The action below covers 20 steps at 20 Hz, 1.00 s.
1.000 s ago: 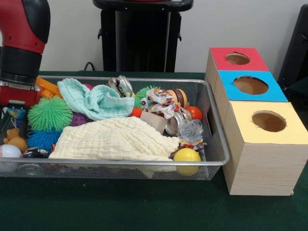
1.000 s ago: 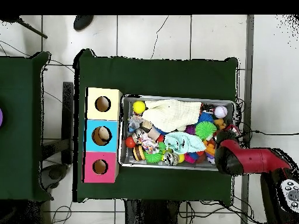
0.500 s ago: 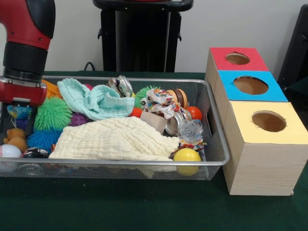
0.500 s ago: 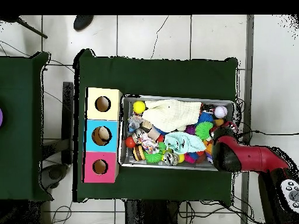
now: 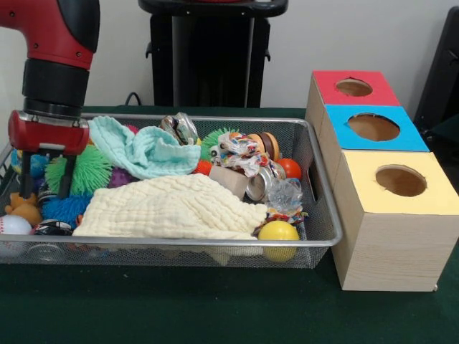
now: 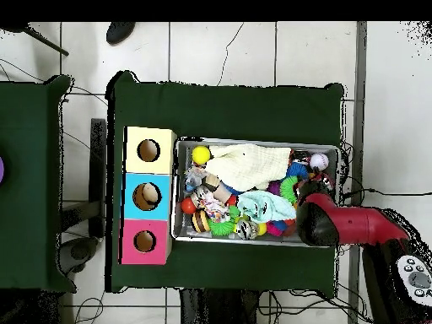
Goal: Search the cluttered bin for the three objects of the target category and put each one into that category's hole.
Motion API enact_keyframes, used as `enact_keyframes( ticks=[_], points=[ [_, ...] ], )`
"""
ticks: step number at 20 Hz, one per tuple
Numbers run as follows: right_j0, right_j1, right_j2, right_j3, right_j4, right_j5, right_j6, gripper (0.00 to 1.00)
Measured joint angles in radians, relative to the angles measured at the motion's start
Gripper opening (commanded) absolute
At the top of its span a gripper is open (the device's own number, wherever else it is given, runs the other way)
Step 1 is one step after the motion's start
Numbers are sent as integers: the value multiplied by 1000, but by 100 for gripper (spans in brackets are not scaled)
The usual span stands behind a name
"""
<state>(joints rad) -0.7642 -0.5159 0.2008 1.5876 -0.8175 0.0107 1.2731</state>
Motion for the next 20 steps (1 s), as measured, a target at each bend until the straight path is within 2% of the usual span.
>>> enact_keyframes(
  ticks=[11,20],
  points=[
    [96,21,-94,-22,-11,-12,0,100],
    [210,46,-217,-80,-57,-57,0,100]
  ],
)
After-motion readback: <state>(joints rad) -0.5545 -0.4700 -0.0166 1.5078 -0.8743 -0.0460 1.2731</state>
